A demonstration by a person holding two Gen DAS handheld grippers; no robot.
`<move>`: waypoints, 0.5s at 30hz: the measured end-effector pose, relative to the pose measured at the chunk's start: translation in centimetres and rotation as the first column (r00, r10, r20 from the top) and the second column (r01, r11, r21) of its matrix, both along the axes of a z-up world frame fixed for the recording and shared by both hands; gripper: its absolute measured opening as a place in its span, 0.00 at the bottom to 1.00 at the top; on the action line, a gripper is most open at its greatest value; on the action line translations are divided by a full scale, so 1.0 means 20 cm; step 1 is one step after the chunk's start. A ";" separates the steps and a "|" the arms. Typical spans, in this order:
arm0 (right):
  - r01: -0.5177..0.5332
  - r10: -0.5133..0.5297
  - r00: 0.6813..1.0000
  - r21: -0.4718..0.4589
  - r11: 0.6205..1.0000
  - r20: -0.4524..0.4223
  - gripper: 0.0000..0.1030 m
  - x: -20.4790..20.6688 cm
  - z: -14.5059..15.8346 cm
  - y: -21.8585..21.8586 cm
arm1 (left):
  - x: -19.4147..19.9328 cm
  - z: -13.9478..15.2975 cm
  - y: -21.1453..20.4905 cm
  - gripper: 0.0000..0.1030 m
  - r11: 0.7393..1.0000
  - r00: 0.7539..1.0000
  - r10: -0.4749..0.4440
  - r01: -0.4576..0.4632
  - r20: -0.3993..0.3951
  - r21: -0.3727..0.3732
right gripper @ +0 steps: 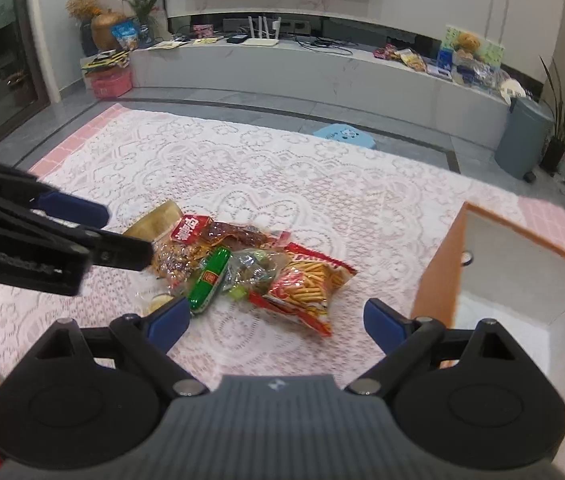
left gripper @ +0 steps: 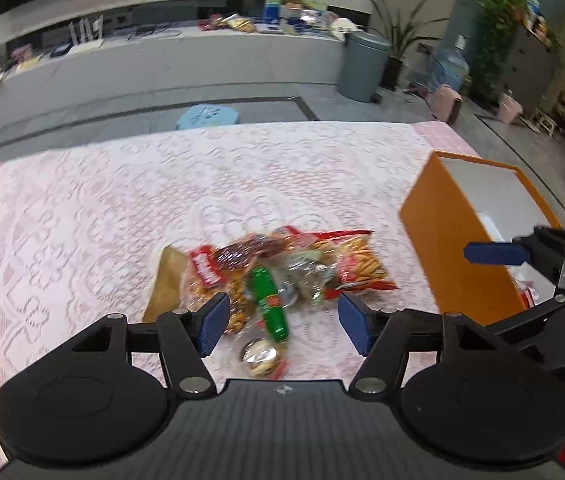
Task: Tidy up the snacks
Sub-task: 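Move both tools back over the snack pile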
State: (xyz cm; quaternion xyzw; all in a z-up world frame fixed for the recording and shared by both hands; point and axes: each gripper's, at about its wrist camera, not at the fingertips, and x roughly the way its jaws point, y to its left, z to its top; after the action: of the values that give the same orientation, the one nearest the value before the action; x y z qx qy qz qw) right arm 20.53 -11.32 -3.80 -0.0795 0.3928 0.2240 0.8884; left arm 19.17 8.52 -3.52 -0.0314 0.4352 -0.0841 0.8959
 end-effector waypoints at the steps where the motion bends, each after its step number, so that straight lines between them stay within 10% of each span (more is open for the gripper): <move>1: 0.013 -0.013 1.000 0.008 1.000 -0.006 0.89 0.01 -0.02 0.01 | 0.00 -0.01 0.03 0.71 1.000 1.000 0.011 -0.011 -0.006 -0.011; 15: 0.046 -0.046 0.999 0.067 0.997 0.001 0.76 0.00 -0.26 0.16 | 0.00 -0.26 0.33 0.71 0.972 0.986 0.166 -0.168 -0.026 -0.162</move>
State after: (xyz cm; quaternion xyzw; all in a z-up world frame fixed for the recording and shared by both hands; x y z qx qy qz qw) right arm 20.44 -8.13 -8.93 -0.0410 0.3858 0.2163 0.8959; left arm 19.12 15.18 -8.81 -0.1419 0.4280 -0.0436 0.8915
